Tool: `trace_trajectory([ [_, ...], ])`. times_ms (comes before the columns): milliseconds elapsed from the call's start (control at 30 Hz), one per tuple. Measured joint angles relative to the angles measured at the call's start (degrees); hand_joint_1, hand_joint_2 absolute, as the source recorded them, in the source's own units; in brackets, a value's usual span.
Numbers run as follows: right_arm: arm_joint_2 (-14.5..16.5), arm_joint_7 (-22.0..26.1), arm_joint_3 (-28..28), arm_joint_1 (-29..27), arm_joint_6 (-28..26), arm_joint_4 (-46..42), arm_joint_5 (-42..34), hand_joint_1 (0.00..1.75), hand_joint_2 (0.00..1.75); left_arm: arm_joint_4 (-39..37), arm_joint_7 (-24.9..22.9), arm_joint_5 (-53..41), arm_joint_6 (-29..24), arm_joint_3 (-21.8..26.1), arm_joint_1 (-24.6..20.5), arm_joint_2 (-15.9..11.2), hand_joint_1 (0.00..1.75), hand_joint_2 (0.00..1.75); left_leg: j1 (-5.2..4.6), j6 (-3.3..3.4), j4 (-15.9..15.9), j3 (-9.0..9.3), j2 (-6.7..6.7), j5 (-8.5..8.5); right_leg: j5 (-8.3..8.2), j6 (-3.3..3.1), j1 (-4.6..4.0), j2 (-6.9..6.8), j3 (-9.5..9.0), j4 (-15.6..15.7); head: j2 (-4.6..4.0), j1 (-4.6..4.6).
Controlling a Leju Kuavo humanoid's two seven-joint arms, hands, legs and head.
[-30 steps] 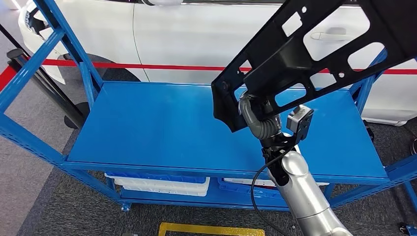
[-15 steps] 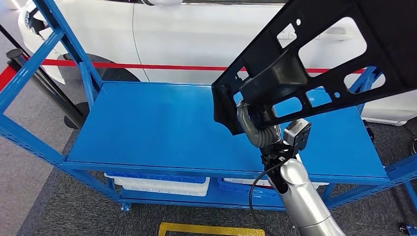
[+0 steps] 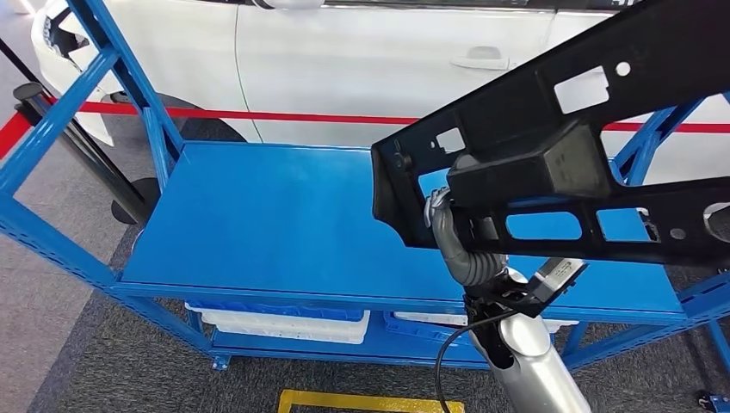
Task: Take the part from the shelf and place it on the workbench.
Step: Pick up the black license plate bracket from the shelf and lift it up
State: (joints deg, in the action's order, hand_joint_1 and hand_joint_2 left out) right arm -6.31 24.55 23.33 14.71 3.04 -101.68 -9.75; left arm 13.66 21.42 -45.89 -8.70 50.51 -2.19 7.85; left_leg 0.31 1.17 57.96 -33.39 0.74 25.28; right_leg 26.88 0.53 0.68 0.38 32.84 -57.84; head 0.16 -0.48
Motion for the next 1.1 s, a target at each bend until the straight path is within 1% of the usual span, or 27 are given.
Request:
trace_trajectory([
  [67, -0.05, 0.14, 0.08, -0.15, -0.20, -0.19, -0.01, 1.75, 1.75, -0.01, 0.01, -0.23, 0.01, 0.01, -0.01, -0.04, 0.00, 1.75, 0.31, 0.58, -1.01, 0.58, -0.17, -0.47, 1.54, 0.41, 0.04, -0.02, 0.71, -1.94, 0.00, 0.13],
  [100, -0.10, 0.18, 0.12, -0.25, -0.28, -0.26, -0.02, 1.75, 1.75, -0.02, 0.01, -0.31, 0.01, 0.01, -0.01, -0.05, 0.00, 1.75, 0.48, 0.81, -1.34, 0.82, -0.26, -0.62, 3.19, 0.59, 0.11, -0.04, 1.92, -4.61, 0.01, 0.25],
  [167, -0.21, 0.21, 0.22, -0.63, -0.41, -0.28, -0.02, 1.75, 1.75, -0.02, 0.00, -0.34, 0.02, 0.02, -0.01, -0.09, 0.00, 1.75, 0.45, 0.98, -1.41, 0.87, -0.34, -0.60, 6.68, 1.02, 0.33, -0.05, 5.56, -11.93, 0.00, 0.40],
  [200, -0.27, 0.21, 0.29, -0.87, -0.44, -0.28, -0.02, 1.75, 1.75, -0.02, 0.00, -0.34, 0.02, 0.02, -0.01, -0.09, 0.00, 1.75, 0.46, 0.96, -1.37, 0.88, -0.34, -0.53, 7.33, 1.27, 0.52, -0.07, 6.97, -14.62, 0.00, 0.41],
  [233, -0.32, 0.21, 0.34, -1.06, -0.46, -0.28, -0.02, 1.75, 1.75, -0.03, 0.00, -0.34, 0.02, 0.02, 0.00, -0.09, 0.00, 1.75, 0.52, 0.85, -1.29, 0.90, -0.32, -0.44, 6.76, 1.52, 0.76, -0.09, 7.47, -15.34, 0.00, 0.41],
  [267, -0.37, 0.21, 0.38, -1.15, -0.48, -0.30, -0.02, 1.75, 1.75, -0.03, 0.00, -0.34, 0.02, 0.03, 0.01, -0.09, 0.00, 1.75, 0.62, 0.65, -1.16, 0.96, -0.28, -0.29, 5.13, 1.75, 1.03, -0.14, 6.83, -13.83, 0.00, 0.42],
  [300, -0.41, 0.21, 0.40, -1.17, -0.49, -0.31, -0.02, 1.75, 1.75, -0.04, 0.00, -0.35, 0.02, 0.03, 0.03, -0.09, 0.00, 1.75, 0.76, 0.37, -0.92, 1.03, -0.23, -0.06, 2.90, 1.98, 1.29, -0.23, 5.20, -10.46, 0.00, 0.42],
  [333, -0.44, 0.21, 0.41, -1.15, -0.48, -0.33, -0.02, 1.75, 1.75, -0.04, 0.00, -0.36, 0.03, 0.03, 0.06, -0.12, 0.00, 1.75, 0.86, 0.04, -0.59, 1.00, -0.18, 0.17, 1.29, 2.12, 1.45, -0.28, 3.22, -6.64, 0.00, 0.47],
  [367, -0.48, 0.22, 0.43, -1.17, -0.47, -0.36, -0.02, 1.75, 1.75, -0.04, -0.01, -0.40, 0.03, 0.04, 0.07, -0.14, 0.00, 1.75, 0.90, -0.33, -0.21, 0.91, -0.14, 0.40, 0.14, 2.00, 1.39, -0.17, 1.69, -3.67, 0.00, 0.50],
  [400, -0.49, 0.22, 0.46, -1.19, -0.45, -0.37, -0.04, 1.75, 1.75, -0.05, -0.02, -0.45, 0.05, 0.05, 0.09, -0.16, 0.00, 1.75, 0.85, -0.70, 0.15, 0.82, -0.10, 0.53, -0.24, 1.75, 1.29, -0.06, 0.83, -1.91, 0.00, 0.55],
  [433, -0.51, 0.22, 0.50, -1.21, -0.44, -0.38, -0.07, 1.75, 1.75, -0.06, -0.03, -0.55, 0.08, 0.07, 0.09, -0.18, 0.00, 1.75, 0.80, -1.04, 0.38, 0.69, -0.04, 0.55, -0.05, 1.35, 1.10, 0.11, 0.67, -1.47, 0.00, 0.58],
  [500, -0.54, 0.21, 0.55, -1.23, -0.43, -0.39, -0.13, 1.75, 1.75, -0.08, -0.05, -0.78, 0.13, 0.07, 0.10, -0.19, 0.00, 1.75, 0.87, -1.71, 0.59, 0.56, 0.02, 0.63, -0.18, 0.40, 0.98, 0.18, 1.04, -1.47, 0.01, 0.59],
  [533, -0.55, 0.21, 0.56, -1.22, -0.43, -0.39, -0.15, 1.75, 1.75, -0.09, -0.07, -0.86, 0.14, 0.07, 0.10, -0.19, 0.00, 1.75, 0.97, -1.97, 0.98, 0.35, -0.06, 1.16, -0.29, -0.08, 1.00, 0.12, 1.17, -1.42, 0.01, 0.56],
  [600, -0.55, 0.22, 0.56, -1.19, -0.42, -0.39, -0.18, 1.75, 1.75, -0.11, -0.07, -0.91, 0.13, 0.06, 0.08, -0.19, 0.00, 1.75, 1.10, -2.34, 4.66, -1.06, -0.30, 4.30, -0.64, -1.00, 1.04, -0.11, 1.47, -1.22, 0.00, 0.44],
  [667, -0.55, 0.22, 0.56, -1.23, -0.42, -0.38, -0.20, 1.75, 1.75, -0.15, -0.07, -0.92, 0.13, 0.05, 0.07, -0.18, 0.00, 1.75, 1.10, -2.47, 11.98, -3.72, -0.40, 8.64, -0.98, -1.59, 0.74, -0.34, 2.00, -1.25, 0.00, 0.37],
  [700, -0.55, 0.21, 0.56, -1.26, -0.42, -0.38, -0.21, 1.75, 1.75, -0.17, -0.08, -0.92, 0.14, 0.05, 0.09, -0.18, 0.00, 1.75, 1.08, -2.47, 15.04, -4.70, -0.40, 9.92, -1.19, -1.77, 0.53, -0.42, 2.33, -1.29, 0.00, 0.38],
  [733, -0.56, 0.21, 0.56, -1.29, -0.42, -0.37, -0.21, 1.75, 1.75, -0.19, -0.10, -0.93, 0.14, 0.05, 0.10, -0.19, 0.00, 1.75, 1.04, -2.36, 16.51, -4.88, -0.40, 10.20, -1.41, -1.88, 0.31, -0.48, 2.67, -1.35, 0.00, 0.39],
  [767, -0.56, 0.21, 0.56, -1.31, -0.42, -0.37, -0.21, 1.75, 1.75, -0.19, -0.12, -0.93, 0.14, 0.05, 0.12, -0.19, 0.00, 1.75, 0.97, -2.14, 15.78, -4.01, -0.40, 9.41, -1.64, -1.92, 0.11, -0.50, 3.00, -1.43, 0.00, 0.39],
  [800, -0.56, 0.21, 0.56, -1.32, -0.42, -0.37, -0.21, 1.75, 1.75, -0.19, -0.14, -0.96, 0.14, 0.05, 0.11, -0.20, 0.00, 1.75, 0.84, -1.78, 12.86, -2.03, -0.40, 7.82, -1.87, -1.90, -0.07, -0.50, 3.27, -1.51, 0.00, 0.38],
  [833, -0.56, 0.21, 0.56, -1.32, -0.42, -0.37, -0.21, 1.75, 1.75, -0.19, -0.17, -1.02, 0.12, 0.06, 0.07, -0.23, 0.00, 1.75, 0.62, -1.26, 8.61, 0.53, -0.40, 6.36, -2.10, -1.85, -0.18, -0.51, 3.48, -1.57, 0.00, 0.39],
  [867, -0.55, 0.21, 0.56, -1.31, -0.42, -0.37, -0.21, 1.75, 1.75, -0.20, -0.26, -1.16, 0.10, 0.05, 0.00, -0.28, 0.00, 1.75, 0.40, -0.89, 4.72, 2.85, -0.45, 5.29, -2.36, -1.69, -0.28, -0.53, 3.64, -1.59, 0.00, 0.42],
  [900, -0.55, 0.21, 0.56, -1.29, -0.41, -0.37, -0.21, 1.75, 1.75, -0.22, -0.38, -1.34, 0.08, 0.05, -0.07, -0.33, 0.00, 1.75, 0.13, -0.63, 1.90, 4.42, -0.48, 4.58, -2.66, -1.42, -0.28, -0.57, 3.73, -1.57, 0.01, 0.43],
  [933, -0.55, 0.21, 0.58, -1.29, -0.40, -0.37, -0.21, 1.75, 1.75, -0.26, -0.56, -1.52, 0.03, 0.05, -0.12, -0.38, 0.00, 1.75, -0.12, -0.50, 0.43, 5.06, -0.50, 4.41, -2.97, -1.07, -0.18, -0.64, 3.81, -1.53, 0.01, 0.43],
  [967, -0.55, 0.22, 0.64, -1.28, -0.39, -0.37, -0.21, 1.75, 1.75, -0.29, -0.77, -1.68, -0.01, 0.04, -0.15, -0.40, 0.00, 1.75, -0.31, -0.50, 0.16, 5.00, -0.52, 4.15, -3.33, -0.65, -0.09, -0.69, 3.85, -1.42, 0.01, 0.44],
  [1033, -0.58, 0.24, 0.77, -1.30, -0.38, -0.36, -0.21, 1.75, 1.75, -0.38, -1.17, -1.90, -0.16, 0.04, -0.14, -0.37, 0.00, 1.75, -0.27, -0.07, -0.65, 4.55, -0.63, 3.09, -3.61, 0.13, -0.01, -0.67, 4.07, -1.28, 0.00, 0.42],
  [1067, -0.60, 0.26, 0.82, -1.27, -0.37, -0.36, -0.21, 1.75, 1.75, -0.41, -1.36, -2.00, -0.28, 0.05, -0.14, -0.34, 0.00, 1.75, -0.12, 0.32, -1.12, 4.27, -0.76, 2.35, -2.60, 0.43, -0.03, -0.58, 4.47, -1.91, 0.00, 0.50],
  [1100, -0.63, 0.27, 0.86, -1.25, -0.35, -0.35, -0.21, 1.75, 1.75, -0.44, -1.55, -2.09, -0.44, 0.05, -0.13, -0.34, 0.00, 1.75, 0.06, 0.65, -1.57, 3.86, -0.90, 1.55, -0.65, 0.68, -0.04, -0.50, 5.16, -3.52, 0.00, 0.58],
])
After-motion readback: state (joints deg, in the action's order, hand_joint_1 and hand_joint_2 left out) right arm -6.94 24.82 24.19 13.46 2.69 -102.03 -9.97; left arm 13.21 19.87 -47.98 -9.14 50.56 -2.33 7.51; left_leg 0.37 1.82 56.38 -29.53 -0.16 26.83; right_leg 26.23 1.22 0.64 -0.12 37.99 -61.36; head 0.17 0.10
